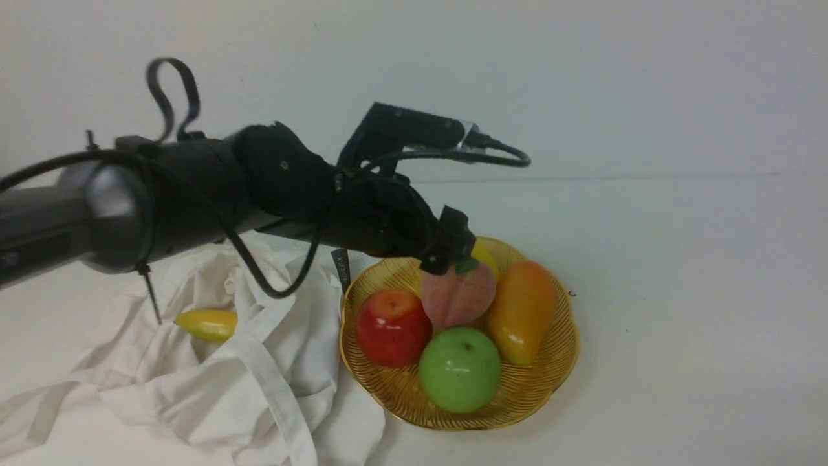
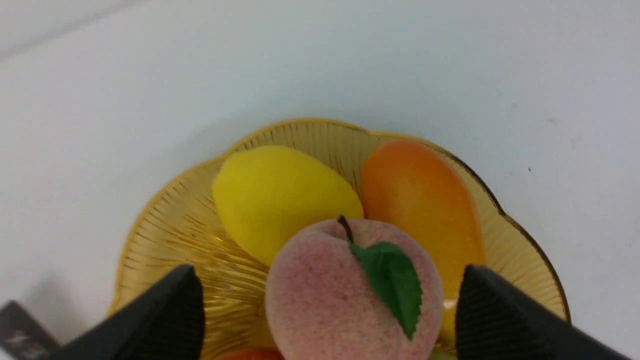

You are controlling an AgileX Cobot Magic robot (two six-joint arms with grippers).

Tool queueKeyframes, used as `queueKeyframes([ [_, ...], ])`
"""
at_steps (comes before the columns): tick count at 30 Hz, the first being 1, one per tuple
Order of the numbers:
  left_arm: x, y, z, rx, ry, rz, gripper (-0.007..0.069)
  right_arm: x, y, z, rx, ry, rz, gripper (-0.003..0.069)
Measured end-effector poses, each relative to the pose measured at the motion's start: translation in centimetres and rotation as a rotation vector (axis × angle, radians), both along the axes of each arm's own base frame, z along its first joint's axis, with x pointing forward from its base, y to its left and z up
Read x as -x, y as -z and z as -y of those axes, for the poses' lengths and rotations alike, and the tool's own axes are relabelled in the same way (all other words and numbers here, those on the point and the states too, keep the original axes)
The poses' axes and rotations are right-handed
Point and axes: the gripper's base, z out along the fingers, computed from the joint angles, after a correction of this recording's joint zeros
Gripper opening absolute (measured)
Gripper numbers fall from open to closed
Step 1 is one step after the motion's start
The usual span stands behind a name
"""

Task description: Take the fruit out of the cloth bag on the white table and place them on a plate.

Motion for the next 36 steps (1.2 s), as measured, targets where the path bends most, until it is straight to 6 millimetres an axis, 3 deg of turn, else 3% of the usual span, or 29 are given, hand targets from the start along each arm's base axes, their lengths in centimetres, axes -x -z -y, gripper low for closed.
queueKeyframes([
  [2,0.6,-2.0,-1.1,-0.004,-0.004,0.046,0.0496,0.0,0.0,0.0,0.0,0.0,0.0,-0.0013],
  [3,1.3,-3.8,-2.0,-0.006,-0.007,0.085,0.0424,0.0,0.0,0.0,0.0,0.0,0.0,-0.0013],
  [4,2.7,-6.6,-3.5,0.0,-0.019,0.141,0.027,0.0,0.0,0.0,0.0,0.0,0.0,-0.0013],
  [5,2.9,-6.9,-3.7,-0.006,-0.017,0.146,0.0252,0.0,0.0,0.0,0.0,0.0,0.0,-0.0013],
  [8,6.5,-11.6,-6.9,-0.015,-0.048,0.238,0.0035,0.0,0.0,0.0,0.0,0.0,0.0,-0.0013],
  [9,6.7,-11.8,-7.1,-0.015,-0.048,0.242,0.0035,0.0,0.0,0.0,0.0,0.0,0.0,-0.0013],
  [12,10.6,-15.1,-10.0,0.0,-0.115,0.302,-0.0001,0.0,0.0,0.0,0.0,0.0,0.0,-0.0013],
  [14,12.5,-16.0,-11.3,0.013,-0.151,0.334,-0.0008,0.0,0.0,0.0,0.0,0.0,0.0,-0.0013],
  [17,15.0,-16.3,-12.6,0.018,-0.184,0.366,-0.0008,0.0,0.0,0.0,0.001,0.0,0.0,-0.0013],
  [18,16.7,-15.9,-13.3,0.036,-0.206,0.373,-0.0008,0.0,0.0,0.0,0.001,0.0,0.0,-0.0013],
  [19,16.9,-15.8,-13.3,0.038,-0.208,0.373,-0.0008,0.0,0.0,0.0,0.001,0.0,0.0,-0.0013],
  [20,18.4,-15.2,-13.9,0.062,-0.228,0.376,-0.0008,0.0,0.0,0.0,0.001,0.0,0.0,-0.0013],
  [27,23.5,-11.7,-15.4,0.116,-0.253,0.415,-0.0008,0.0,0.0,0.0,0.001,0.0,0.0,-0.0013],
  [36,27.4,-10.7,-16.4,0.13,-0.233,0.44,-0.0008,0.0,0.0,0.0,0.001,0.0,0.0,-0.0013],
])
